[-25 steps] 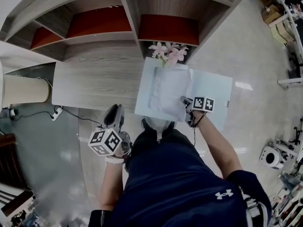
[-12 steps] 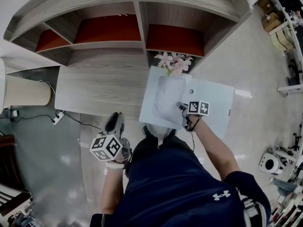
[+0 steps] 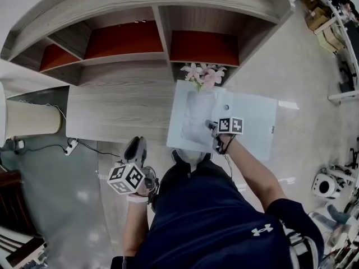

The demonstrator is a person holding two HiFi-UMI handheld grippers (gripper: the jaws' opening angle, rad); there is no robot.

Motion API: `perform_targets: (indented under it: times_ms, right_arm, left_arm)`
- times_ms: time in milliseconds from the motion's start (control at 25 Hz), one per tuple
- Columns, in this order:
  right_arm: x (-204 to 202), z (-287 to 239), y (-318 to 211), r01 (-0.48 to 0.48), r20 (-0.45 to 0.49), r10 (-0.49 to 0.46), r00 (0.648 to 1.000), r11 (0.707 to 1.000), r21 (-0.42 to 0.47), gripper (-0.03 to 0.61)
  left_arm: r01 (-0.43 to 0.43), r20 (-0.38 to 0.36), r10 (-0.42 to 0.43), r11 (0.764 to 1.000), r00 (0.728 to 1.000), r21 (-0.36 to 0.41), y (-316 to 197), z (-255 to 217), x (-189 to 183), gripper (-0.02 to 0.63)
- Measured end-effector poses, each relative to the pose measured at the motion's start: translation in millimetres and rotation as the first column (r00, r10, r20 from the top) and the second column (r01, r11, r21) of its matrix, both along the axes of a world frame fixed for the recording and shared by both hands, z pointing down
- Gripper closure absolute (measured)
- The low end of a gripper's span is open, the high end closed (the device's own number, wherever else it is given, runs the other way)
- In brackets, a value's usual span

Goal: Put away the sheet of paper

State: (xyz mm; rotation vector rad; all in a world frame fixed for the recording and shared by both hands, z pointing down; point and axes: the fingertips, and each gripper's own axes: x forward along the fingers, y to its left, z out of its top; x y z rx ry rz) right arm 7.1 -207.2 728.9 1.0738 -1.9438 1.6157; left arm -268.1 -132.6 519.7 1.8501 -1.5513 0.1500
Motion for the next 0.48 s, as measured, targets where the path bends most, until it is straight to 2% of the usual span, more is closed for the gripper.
perform_targets:
  times_ms: [120,200,480]
  right_arm:
    - [-3,-2,-1,0.055,-0.038,-0.054,0.998,0.998,0.042,0.545]
    - [-3,-3,0,0.080,-0.062,-0.076,0.995,0.995,0.056,0.468]
    - [10,-6,6,0.050,-0.082,-0.045,0.996,0.997,0.055,0.414]
  left_arm:
    - [-0.009,0.005,0.009,1.000,1.000,0.002,-2,-1,0,0.517]
    - [-0.016,0.006,0.016,1.000,1.000,0.002,-2,-1,2,0.516]
    - [-0.063,0.002,0.063,0.998,0.998,0.009,-10,-7,19,0.517]
